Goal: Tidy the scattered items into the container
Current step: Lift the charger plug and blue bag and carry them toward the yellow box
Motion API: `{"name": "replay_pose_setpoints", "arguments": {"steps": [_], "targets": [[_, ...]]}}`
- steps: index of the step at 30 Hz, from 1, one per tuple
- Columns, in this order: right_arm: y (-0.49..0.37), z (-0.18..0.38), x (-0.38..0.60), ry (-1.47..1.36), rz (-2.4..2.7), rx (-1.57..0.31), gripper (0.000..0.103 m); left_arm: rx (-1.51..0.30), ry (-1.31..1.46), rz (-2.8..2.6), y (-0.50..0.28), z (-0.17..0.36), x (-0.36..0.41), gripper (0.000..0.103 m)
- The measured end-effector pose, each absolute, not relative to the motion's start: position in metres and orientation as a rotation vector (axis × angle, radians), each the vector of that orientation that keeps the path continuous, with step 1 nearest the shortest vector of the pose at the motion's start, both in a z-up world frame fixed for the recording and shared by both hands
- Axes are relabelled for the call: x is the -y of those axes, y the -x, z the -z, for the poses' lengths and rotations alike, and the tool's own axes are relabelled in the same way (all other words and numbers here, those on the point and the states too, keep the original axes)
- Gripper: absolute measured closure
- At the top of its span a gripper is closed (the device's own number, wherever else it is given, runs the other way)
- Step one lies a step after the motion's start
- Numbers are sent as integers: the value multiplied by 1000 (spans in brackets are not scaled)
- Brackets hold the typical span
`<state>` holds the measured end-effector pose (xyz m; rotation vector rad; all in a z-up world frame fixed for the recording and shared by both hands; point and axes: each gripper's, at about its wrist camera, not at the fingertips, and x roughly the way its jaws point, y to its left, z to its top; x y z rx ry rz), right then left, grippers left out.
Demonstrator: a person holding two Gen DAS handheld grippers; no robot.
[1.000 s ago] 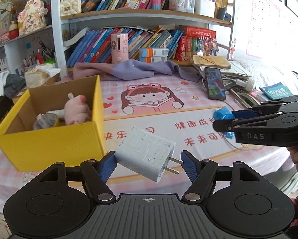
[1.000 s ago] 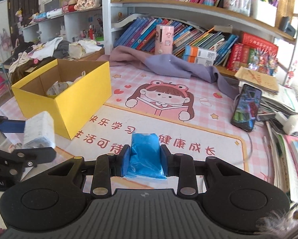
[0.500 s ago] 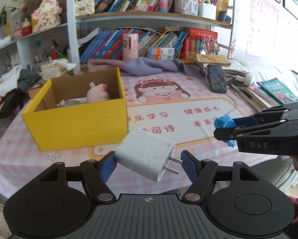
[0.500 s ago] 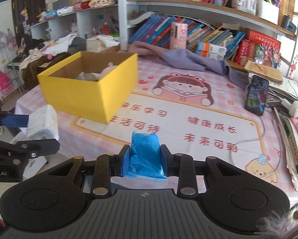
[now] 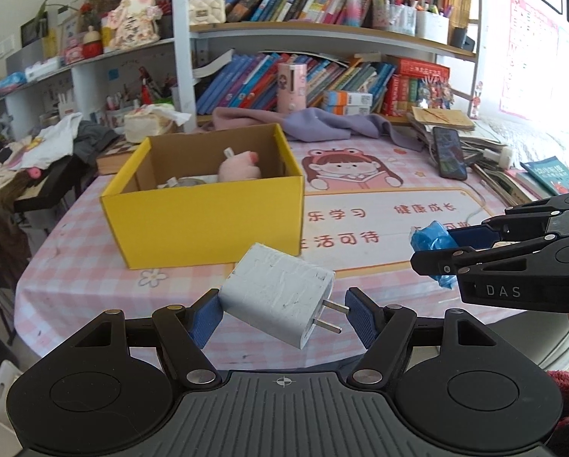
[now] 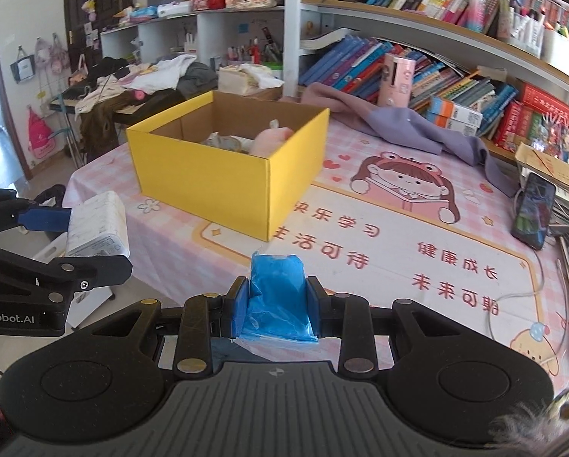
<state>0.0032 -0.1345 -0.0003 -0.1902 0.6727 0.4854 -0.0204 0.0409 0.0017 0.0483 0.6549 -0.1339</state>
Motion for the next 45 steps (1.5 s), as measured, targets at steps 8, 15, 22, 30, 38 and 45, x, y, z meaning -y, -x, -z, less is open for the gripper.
{"name": "replay_pose_setpoints", "arguments": {"steps": [8, 15, 22, 30, 38, 45], "targets": [[-2, 4, 107, 238, -553, -688, 73, -667, -25, 93, 30, 2, -60, 32], [1, 8, 86, 263, -608, -699, 73, -695, 0, 52, 34, 7, -78, 32], [0, 11, 69, 285, -646, -717, 73, -718, 36, 27, 33, 11, -94, 32], [-6, 12, 51, 319, -698, -735, 73, -724, 68, -4, 32, 12, -109, 32], [-19, 16, 39, 334, -737, -743, 73, -716, 68, -22, 20, 9, -116, 32], [-45, 9, 35, 294, -733, -702, 73, -676, 29, -18, -5, -6, -118, 32]]}}
